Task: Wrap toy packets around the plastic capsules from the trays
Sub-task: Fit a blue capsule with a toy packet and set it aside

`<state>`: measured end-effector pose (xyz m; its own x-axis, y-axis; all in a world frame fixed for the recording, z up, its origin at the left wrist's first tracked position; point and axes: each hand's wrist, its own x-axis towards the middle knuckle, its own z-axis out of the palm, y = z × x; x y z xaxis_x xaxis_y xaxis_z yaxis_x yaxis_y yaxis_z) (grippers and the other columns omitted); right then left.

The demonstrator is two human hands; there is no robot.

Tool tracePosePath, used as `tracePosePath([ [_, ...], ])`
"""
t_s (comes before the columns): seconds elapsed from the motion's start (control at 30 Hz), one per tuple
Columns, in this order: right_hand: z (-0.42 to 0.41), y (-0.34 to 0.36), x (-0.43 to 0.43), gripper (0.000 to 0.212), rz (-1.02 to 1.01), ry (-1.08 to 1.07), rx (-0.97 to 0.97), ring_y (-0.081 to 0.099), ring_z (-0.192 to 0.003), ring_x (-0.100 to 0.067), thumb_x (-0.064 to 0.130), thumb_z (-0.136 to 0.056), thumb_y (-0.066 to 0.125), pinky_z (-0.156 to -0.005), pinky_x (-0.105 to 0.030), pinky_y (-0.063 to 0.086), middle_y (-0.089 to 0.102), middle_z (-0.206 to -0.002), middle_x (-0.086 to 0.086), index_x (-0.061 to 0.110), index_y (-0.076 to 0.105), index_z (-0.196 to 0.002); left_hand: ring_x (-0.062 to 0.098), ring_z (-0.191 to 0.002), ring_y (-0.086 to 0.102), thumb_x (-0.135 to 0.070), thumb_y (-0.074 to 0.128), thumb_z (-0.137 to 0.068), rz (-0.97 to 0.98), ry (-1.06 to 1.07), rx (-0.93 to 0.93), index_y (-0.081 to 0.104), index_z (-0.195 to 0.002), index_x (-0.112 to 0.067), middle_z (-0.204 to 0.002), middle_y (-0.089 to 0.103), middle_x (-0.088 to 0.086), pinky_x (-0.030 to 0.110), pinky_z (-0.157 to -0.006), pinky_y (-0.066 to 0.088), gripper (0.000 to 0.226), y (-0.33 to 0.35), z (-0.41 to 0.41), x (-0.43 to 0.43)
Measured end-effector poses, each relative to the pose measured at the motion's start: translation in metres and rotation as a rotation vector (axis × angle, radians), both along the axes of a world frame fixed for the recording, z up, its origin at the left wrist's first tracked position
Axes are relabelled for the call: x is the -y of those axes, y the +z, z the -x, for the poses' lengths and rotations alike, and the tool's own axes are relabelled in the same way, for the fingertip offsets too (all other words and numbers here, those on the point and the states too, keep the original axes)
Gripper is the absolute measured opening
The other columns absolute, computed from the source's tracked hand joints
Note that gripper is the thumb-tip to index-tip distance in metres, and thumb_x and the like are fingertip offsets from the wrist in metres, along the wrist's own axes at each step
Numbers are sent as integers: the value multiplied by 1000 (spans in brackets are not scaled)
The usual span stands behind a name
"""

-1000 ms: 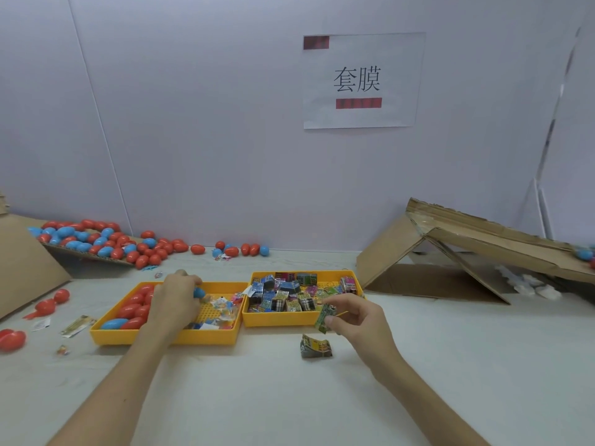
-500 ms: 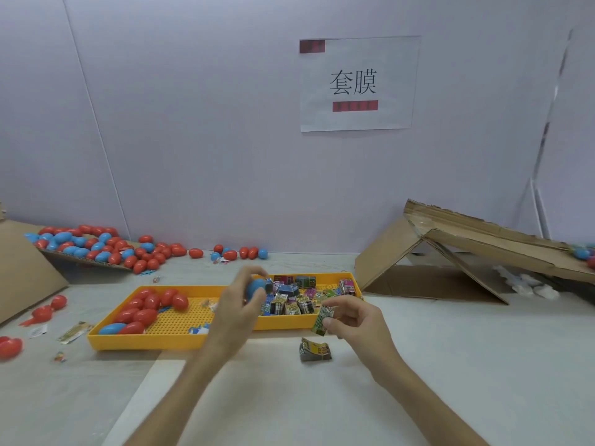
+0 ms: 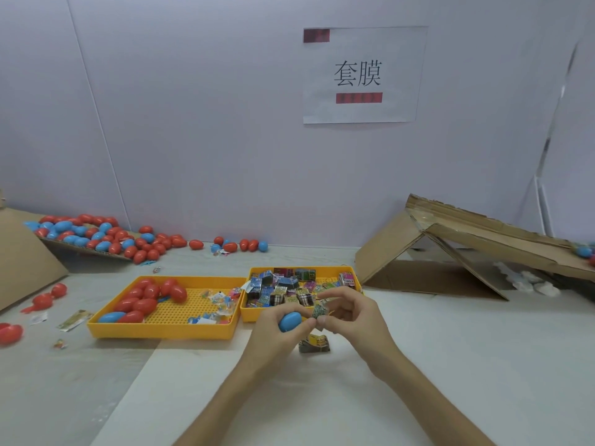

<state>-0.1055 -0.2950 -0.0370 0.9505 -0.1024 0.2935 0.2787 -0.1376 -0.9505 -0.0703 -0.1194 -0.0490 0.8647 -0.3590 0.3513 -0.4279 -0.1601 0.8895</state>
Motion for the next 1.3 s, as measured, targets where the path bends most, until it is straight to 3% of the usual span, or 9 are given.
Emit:
tracePosePath([
  [0.1, -1, 1, -1, 37, -21, -11, -8, 66, -71, -13, 1, -75, 84, -71, -27, 58, 68, -87, -1, 20, 72, -106, 0, -69, 64, -20, 78, -87, 22, 6, -21, 73, -78, -38, -77, 69, -16, 13, -56, 47, 21, 0, -2, 1],
  [0.23, -3, -2, 0, 27, 0, -11, -35, 67, -68, -15, -2, -81, 76, -63, -22, 53, 70, -76, 3, 14, 64, -99, -1, -66, 60, -21, 80, -85, 51, 45, -37, 72, -76, -38, -73, 65, -16, 14, -54, 47, 20, -2, -5, 1],
  [0.4, -4, -3, 1, 26, -7, 24, -30, 65, -67, -15, -14, -83, 61, -60, -23, 51, 70, -71, -2, 8, 66, -96, -1, -59, 55, -19, 81, -84, 90, 34, -62, 72, -75, -23, -66, 61, -16, 16, -51, 44, 13, -2, -6, 0],
  [0.53, -5, -3, 2, 28, -47, 40, -26, 66, -71, -15, -11, -86, 64, -61, -24, 51, 72, -83, -12, 12, 68, -101, 8, -53, 50, -22, 77, -87, 126, 11, -153, 71, -72, -25, -63, 57, -10, 24, -49, 45, 17, 1, -5, 0],
  [0.7, -5, -4, 1, 26, -143, 99, -28, 62, -73, -15, -4, -85, 73, -62, -26, 50, 65, -78, -3, 11, 68, -106, 11, -52, 46, -28, 75, -87, 206, -21, -239, 69, -69, -26, -58, 49, -3, 26, -52, 45, 19, 5, -3, -3],
  [0.87, -2, 1, 0, 36, -157, 119, -4, 58, -65, -9, 11, -70, 75, -58, -21, 46, 64, -74, 4, 11, 70, -106, 12, -53, 44, -24, 73, -91, 214, -16, -249, 68, -70, -25, -58, 47, -1, 26, -52, 44, 22, 4, -3, -3],
  [1.13, -1, 1, 2, 26, -123, 81, 31, 60, -67, -10, 17, -71, 77, -58, -22, 47, 70, -76, 3, 18, 73, -97, 8, -51, 47, -22, 72, -92, 142, 13, -200, 70, -72, -30, -57, 51, -7, 23, -50, 46, 22, 1, -4, 0],
  [1.3, -1, 2, 2, 31, -135, 106, 37, 59, -63, -12, 15, -76, 72, -58, -21, 47, 70, -75, 1, 14, 71, -107, 8, -50, 47, -26, 71, -92, 141, 25, -189, 69, -73, -30, -57, 51, -6, 24, -49, 45, 20, 1, -4, 0],
])
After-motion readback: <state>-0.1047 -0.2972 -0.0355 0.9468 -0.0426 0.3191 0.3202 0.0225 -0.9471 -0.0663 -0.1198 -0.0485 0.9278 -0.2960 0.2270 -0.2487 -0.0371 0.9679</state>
